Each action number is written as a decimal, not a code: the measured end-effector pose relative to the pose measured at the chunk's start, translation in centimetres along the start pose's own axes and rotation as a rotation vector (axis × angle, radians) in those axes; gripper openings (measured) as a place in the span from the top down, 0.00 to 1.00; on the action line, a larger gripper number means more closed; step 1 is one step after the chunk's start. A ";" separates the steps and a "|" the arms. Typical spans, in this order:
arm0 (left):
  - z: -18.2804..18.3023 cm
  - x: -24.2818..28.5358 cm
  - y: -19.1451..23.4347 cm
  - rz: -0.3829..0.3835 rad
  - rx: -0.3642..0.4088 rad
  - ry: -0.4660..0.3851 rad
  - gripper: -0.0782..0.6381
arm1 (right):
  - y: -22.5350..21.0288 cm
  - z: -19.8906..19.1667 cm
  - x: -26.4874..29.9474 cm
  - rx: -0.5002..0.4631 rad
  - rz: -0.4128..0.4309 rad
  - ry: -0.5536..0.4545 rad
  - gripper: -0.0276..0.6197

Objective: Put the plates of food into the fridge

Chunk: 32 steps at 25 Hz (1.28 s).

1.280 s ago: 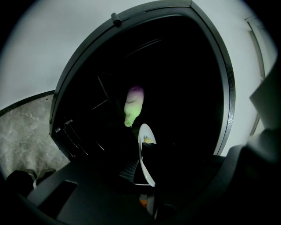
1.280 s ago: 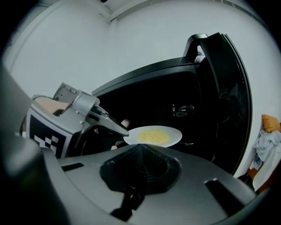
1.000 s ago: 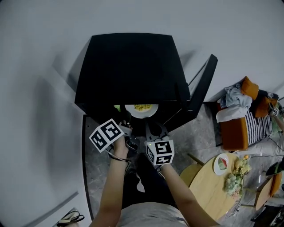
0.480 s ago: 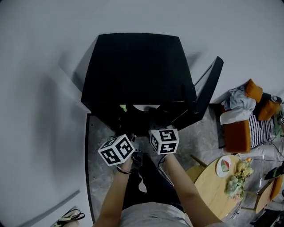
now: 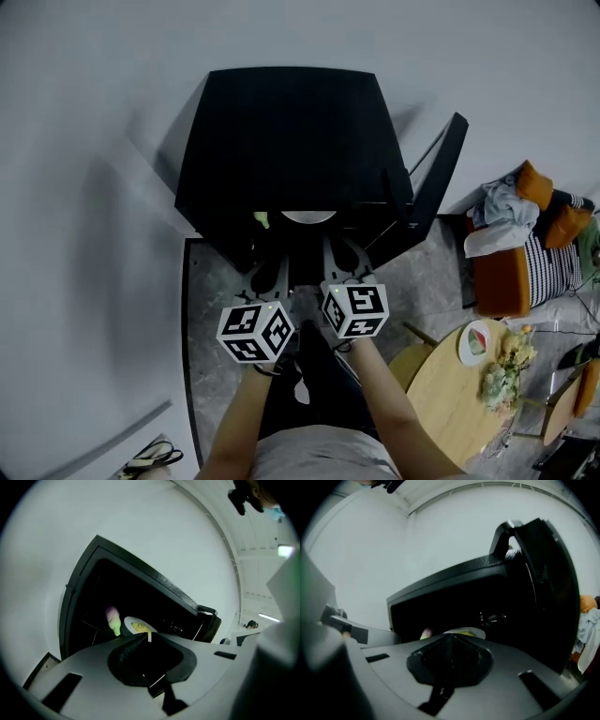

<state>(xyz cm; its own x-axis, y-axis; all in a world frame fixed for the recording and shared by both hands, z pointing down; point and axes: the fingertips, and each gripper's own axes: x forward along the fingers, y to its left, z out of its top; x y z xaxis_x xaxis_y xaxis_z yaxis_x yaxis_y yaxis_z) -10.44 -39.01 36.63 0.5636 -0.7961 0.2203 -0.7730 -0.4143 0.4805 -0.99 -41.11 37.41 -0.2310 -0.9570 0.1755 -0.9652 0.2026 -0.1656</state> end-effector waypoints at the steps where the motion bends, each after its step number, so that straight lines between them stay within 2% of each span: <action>1: 0.3 -0.2 -0.6 -0.012 0.030 -0.012 0.85 | 0.3 0.4 -1.0 0.008 -0.006 -0.019 0.94; 5: 0.5 -1.2 -2.6 -0.040 0.147 -0.009 0.88 | 1.6 1.6 -4.6 0.018 -0.029 -0.081 0.94; 7: 0.2 -1.8 -3.6 -0.063 0.180 -0.001 0.88 | 2.1 1.9 -6.4 0.029 -0.048 -0.106 0.94; 12: -0.7 -4.0 -5.7 -0.135 0.186 -0.008 0.88 | 2.5 2.2 -11.1 0.047 -0.131 -0.156 0.94; 19: -3.2 -6.3 -9.7 -0.242 0.231 0.053 0.88 | 1.5 2.1 -17.1 0.063 -0.257 -0.187 0.94; 25: -6.0 -6.4 -15.0 -0.394 0.283 0.123 0.88 | -1.7 1.2 -22.6 0.134 -0.418 -0.213 0.94; 32: -11.2 -5.7 -22.1 -0.512 0.314 0.213 0.88 | -7.9 -0.3 -30.5 0.219 -0.586 -0.247 0.94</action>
<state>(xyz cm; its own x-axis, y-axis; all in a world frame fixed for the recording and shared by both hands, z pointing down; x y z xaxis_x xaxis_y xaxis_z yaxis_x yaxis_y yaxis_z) 6.70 -20.38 34.20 0.9051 -0.3709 0.2081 -0.4203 -0.8547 0.3047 13.61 -13.47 33.66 0.3839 -0.9204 0.0738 -0.8690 -0.3871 -0.3082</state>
